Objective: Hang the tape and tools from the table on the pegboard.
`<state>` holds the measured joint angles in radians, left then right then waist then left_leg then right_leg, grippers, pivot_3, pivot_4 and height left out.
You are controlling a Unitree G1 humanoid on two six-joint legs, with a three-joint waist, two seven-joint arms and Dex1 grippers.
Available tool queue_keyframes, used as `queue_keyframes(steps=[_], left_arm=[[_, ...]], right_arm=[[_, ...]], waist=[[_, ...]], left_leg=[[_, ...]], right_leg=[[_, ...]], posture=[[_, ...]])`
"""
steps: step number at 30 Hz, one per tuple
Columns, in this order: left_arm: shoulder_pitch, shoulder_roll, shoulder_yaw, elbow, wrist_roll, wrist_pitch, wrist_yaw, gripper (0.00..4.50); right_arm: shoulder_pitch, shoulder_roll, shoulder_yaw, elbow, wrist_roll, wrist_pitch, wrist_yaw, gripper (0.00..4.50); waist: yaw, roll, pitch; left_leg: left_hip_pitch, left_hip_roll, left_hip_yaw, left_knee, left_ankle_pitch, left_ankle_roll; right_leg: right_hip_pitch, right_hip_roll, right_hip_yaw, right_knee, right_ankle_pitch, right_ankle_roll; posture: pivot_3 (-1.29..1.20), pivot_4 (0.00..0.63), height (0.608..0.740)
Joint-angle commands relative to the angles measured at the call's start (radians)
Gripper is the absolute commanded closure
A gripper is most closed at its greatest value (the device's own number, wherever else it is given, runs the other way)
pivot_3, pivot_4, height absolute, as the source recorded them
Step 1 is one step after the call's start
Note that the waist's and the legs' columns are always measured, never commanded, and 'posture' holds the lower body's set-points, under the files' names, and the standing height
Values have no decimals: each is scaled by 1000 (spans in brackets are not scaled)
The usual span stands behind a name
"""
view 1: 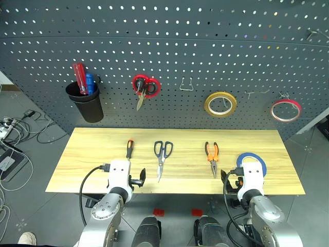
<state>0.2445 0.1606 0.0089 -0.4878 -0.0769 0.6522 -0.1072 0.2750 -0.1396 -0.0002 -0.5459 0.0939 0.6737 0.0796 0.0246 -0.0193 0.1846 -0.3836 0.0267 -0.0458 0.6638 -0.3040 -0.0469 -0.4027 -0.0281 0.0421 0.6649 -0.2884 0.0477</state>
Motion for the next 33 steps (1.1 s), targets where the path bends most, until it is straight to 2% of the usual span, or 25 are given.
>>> queue_keyframes(steps=[1, 21, 28, 33], left_arm=[[5, -1, 8, -47, 2, -16, 6, 47], [6, 2, 4, -27, -2, -29, -1, 47], [-42, 36, 2, 1, -14, -25, -51, 47], [-134, 104, 14, 68, -21, -47, -118, 47]], right_arm=[[-3, -5, -16, -34, 0, -3, -2, 0], [2, -8, -14, -40, -4, -3, -1, 0], [-36, -50, -44, -1, 5, -11, 28, 0], [-74, -85, -80, 31, 21, 5, 50, 0]], waist=[[0, 0, 0], [0, 1, 4], [0, 1, 13], [-2, 2, 32]], left_leg=[[0, 0, 0, 0, 0, 0], [0, 0, 0, 0, 0, 0], [0, 0, 0, 0, 0, 0], [0, 0, 0, 0, 0, 0]], right_leg=[[0, 0, 0, 0, 0, 0], [0, 0, 0, 0, 0, 0], [0, 0, 0, 0, 0, 0], [0, 0, 0, 0, 0, -1]], posture=[[118, 227, 740], [109, 230, 740], [99, 256, 740], [86, 275, 740]])
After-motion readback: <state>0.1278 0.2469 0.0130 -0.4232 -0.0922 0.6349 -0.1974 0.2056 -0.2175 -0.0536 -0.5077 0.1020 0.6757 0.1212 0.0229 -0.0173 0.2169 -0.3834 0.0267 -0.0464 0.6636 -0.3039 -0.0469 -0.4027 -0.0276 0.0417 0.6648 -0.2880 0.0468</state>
